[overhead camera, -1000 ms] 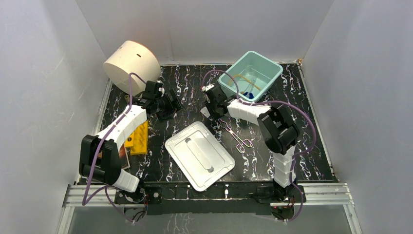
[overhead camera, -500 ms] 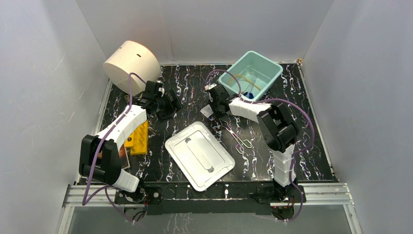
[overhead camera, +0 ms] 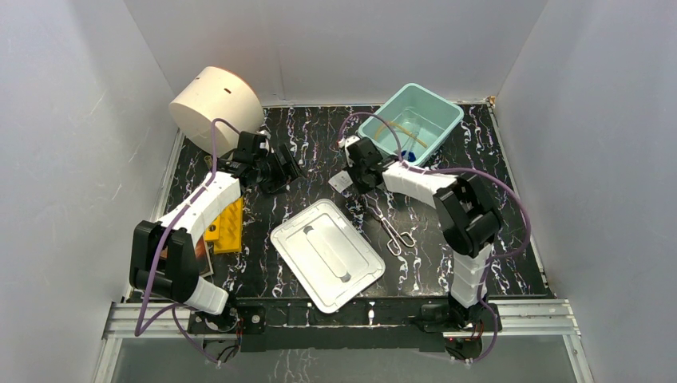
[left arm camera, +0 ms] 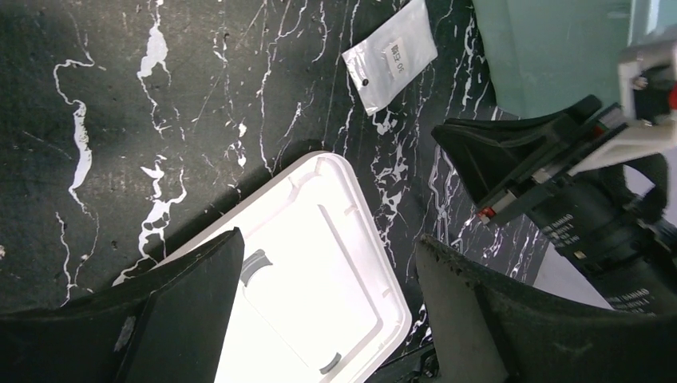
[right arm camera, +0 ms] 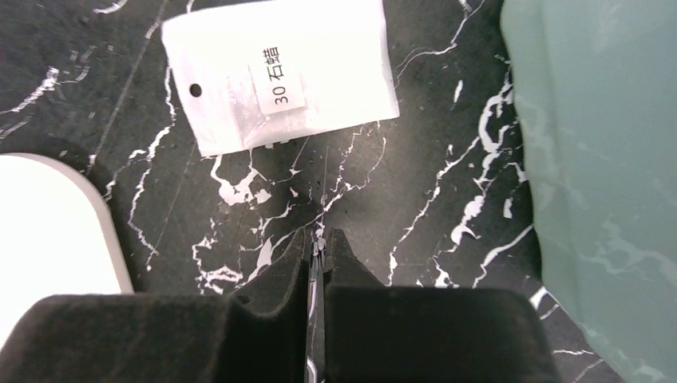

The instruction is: Organize the chemistry lab equipment

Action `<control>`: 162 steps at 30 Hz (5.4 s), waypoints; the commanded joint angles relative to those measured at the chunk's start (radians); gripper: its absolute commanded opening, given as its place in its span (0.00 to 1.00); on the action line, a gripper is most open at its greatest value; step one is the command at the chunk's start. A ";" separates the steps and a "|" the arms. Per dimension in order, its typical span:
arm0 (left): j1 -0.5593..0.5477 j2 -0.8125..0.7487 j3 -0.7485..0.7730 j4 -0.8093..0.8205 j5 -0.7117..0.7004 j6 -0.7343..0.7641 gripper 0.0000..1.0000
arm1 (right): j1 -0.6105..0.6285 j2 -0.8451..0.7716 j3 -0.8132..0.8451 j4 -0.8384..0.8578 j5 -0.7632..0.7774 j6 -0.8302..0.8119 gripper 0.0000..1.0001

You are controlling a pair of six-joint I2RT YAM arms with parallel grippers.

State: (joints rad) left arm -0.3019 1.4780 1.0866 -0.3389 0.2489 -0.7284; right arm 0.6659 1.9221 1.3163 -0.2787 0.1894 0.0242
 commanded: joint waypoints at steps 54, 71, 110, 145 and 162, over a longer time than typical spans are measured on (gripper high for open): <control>-0.319 0.319 0.015 0.791 0.229 -0.260 0.23 | -0.181 -0.141 0.181 -0.080 -0.435 0.599 0.00; -0.310 0.217 0.053 0.641 0.197 -0.086 0.00 | -0.204 -0.295 0.147 -0.068 -0.439 0.653 0.68; -0.217 0.163 0.150 0.813 0.394 -0.343 0.00 | -0.190 -0.439 -0.202 0.324 -0.786 0.712 0.28; -0.105 -0.072 0.087 0.231 0.153 0.106 0.75 | -0.289 -0.312 0.325 -0.021 0.107 0.410 0.00; -0.102 -0.030 0.089 0.156 0.093 0.159 0.76 | -0.442 0.143 0.643 -0.307 0.183 0.547 0.00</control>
State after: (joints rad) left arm -0.4088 1.4368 1.1564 -0.1627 0.3508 -0.5922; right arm 0.2531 2.0186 1.8530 -0.5446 0.4019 0.5205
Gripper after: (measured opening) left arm 0.757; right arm 0.065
